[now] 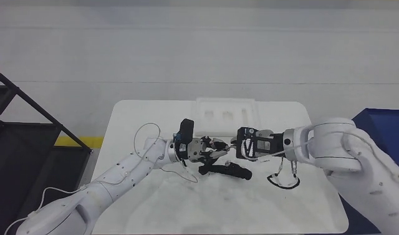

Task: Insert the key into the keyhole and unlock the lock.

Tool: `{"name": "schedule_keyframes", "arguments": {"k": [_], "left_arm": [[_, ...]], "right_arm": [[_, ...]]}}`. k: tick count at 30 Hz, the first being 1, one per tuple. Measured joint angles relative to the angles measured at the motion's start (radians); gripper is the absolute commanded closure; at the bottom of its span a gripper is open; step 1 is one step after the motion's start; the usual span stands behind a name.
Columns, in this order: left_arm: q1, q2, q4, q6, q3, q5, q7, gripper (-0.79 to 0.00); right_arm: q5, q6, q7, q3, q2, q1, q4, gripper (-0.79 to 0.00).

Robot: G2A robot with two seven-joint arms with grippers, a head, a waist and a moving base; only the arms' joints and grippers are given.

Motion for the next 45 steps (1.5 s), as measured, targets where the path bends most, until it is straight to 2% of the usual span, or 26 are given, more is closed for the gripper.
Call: {"name": "schedule_keyframes", "arguments": {"k": [1,2,3,4,11,23,28,33,34,35,36,42,45], "left_arm": [[0.0,0.0,0.0,0.001,0.0,0.002,0.001,0.0],[0.0,0.0,0.0,0.002,0.0,0.002,0.002,0.0],[0.0,-0.001,0.0,0.002,0.0,0.003,0.003,0.0],[0.0,-0.001,0.0,0.003,0.0,0.004,0.003,0.0],[-0.002,-0.003,0.017,0.007,0.003,0.016,0.007,0.0],[-0.005,-0.014,0.115,0.009,0.03,0.097,0.008,0.0],[-0.011,-0.026,0.135,-0.032,0.064,0.149,-0.032,0.0],[-0.021,-0.05,0.161,-0.087,0.106,0.19,-0.087,-0.006],[-0.023,-0.055,0.167,-0.093,0.112,0.198,-0.094,-0.209],[-0.024,-0.06,0.172,-0.1,0.118,0.202,-0.1,-0.739],[-0.025,-0.067,0.179,-0.105,0.127,0.202,-0.105,-0.785],[-0.044,-0.095,0.222,-0.106,0.171,0.163,-0.106,-0.785],[-0.065,-0.099,0.238,-0.106,0.183,0.133,-0.106,-0.785]], "right_arm": [[0.031,0.014,0.009,-0.001,0.0,0.002,0.005,-0.157],[0.058,0.025,0.018,-0.002,0.0,0.005,0.008,-0.397],[0.089,0.036,0.03,-0.004,0.0,0.01,0.012,-0.68],[0.106,0.043,0.04,-0.005,0.001,0.014,0.015,-0.785],[0.179,0.08,0.065,-0.004,0.002,0.029,0.044,-0.785],[0.241,0.098,0.024,0.058,0.014,-0.003,0.078,-0.785],[0.262,0.096,0.009,0.082,0.02,-0.024,0.089,-0.785],[0.275,0.093,-0.001,0.092,0.022,-0.037,0.101,-0.785],[0.277,0.093,-0.003,0.092,0.022,-0.039,0.104,-0.785],[0.279,0.091,-0.005,0.092,0.023,-0.04,0.107,-0.785],[0.283,0.089,-0.008,0.091,0.023,-0.042,0.114,-0.785],[0.307,0.056,-0.04,0.083,0.02,-0.045,0.187,-0.785],[0.306,0.019,-0.052,0.07,0.017,-0.037,0.242,-0.785]]}}
